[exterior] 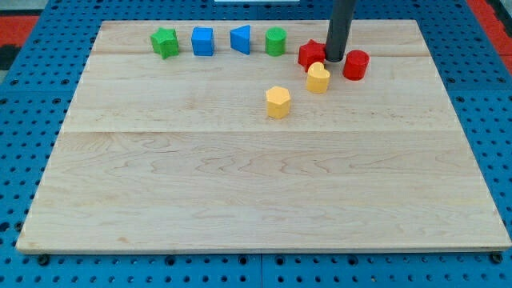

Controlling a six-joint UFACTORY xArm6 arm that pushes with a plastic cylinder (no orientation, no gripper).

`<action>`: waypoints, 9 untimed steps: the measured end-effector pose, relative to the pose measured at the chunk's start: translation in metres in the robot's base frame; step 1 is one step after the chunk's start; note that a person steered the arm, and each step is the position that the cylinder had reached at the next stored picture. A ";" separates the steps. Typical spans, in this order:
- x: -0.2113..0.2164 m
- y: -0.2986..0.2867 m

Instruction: Locate the yellow heart at the left side of the yellow hexagon

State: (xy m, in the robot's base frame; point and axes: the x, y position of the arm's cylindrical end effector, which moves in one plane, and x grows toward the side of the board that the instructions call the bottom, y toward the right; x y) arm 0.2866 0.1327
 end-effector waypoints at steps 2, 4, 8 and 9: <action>0.057 0.047; 0.053 0.082; 0.086 0.120; 0.090 0.085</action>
State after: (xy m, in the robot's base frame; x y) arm 0.3765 0.2173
